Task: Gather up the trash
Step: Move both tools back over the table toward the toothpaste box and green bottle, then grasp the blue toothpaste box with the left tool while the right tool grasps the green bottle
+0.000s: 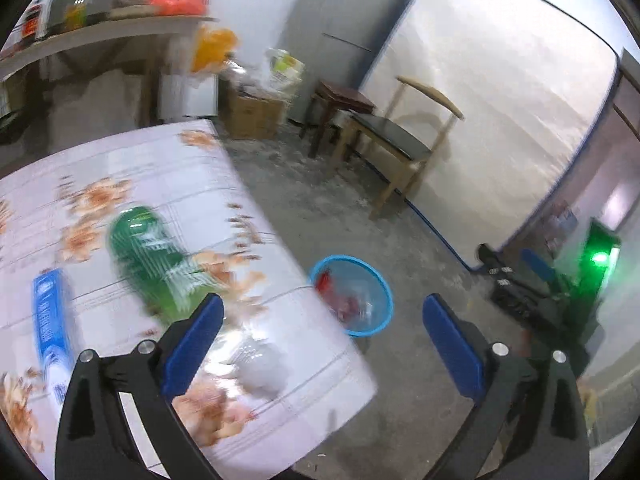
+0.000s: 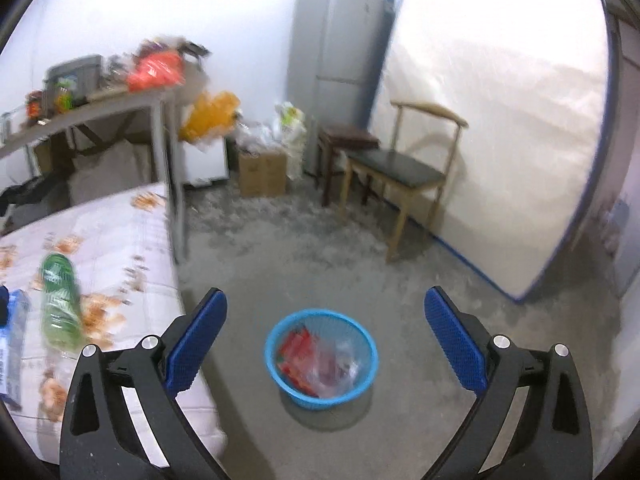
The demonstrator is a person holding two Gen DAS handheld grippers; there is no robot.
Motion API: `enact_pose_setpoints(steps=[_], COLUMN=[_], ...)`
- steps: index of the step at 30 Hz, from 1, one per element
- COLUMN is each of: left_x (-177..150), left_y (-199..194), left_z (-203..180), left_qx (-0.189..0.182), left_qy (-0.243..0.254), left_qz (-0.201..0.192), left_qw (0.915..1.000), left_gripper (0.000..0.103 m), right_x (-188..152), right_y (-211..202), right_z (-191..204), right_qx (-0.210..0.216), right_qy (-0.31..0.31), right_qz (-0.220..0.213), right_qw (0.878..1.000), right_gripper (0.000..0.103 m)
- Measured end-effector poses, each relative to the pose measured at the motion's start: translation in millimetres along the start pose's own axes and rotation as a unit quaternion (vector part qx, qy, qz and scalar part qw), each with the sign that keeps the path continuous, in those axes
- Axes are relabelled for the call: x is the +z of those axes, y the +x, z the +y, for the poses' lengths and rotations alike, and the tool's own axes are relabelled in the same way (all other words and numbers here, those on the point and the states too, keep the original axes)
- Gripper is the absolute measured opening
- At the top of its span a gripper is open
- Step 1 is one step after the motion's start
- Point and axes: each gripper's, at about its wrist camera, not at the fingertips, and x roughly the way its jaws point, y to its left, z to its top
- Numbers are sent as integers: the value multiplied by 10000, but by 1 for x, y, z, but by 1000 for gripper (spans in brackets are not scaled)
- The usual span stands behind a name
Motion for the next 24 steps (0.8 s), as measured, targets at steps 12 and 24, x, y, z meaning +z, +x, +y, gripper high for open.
enact_pose_setpoints(steps=[12,24], left_x=[-34,-10], left_y=[-22,24], left_z=[78,106], left_qx=[-473,10], left_qy=[-1122,-1884], left_qz=[140,539], left_qw=[9925,9806], left_gripper=[97,97], right_x=[8,-4], right_y=[10,16], right_z=[55,74], right_qx=[2546,2912], right_qy=[419,775], right_qz=[828,1543], right_qw=[9626,9410], right_gripper=[95,95])
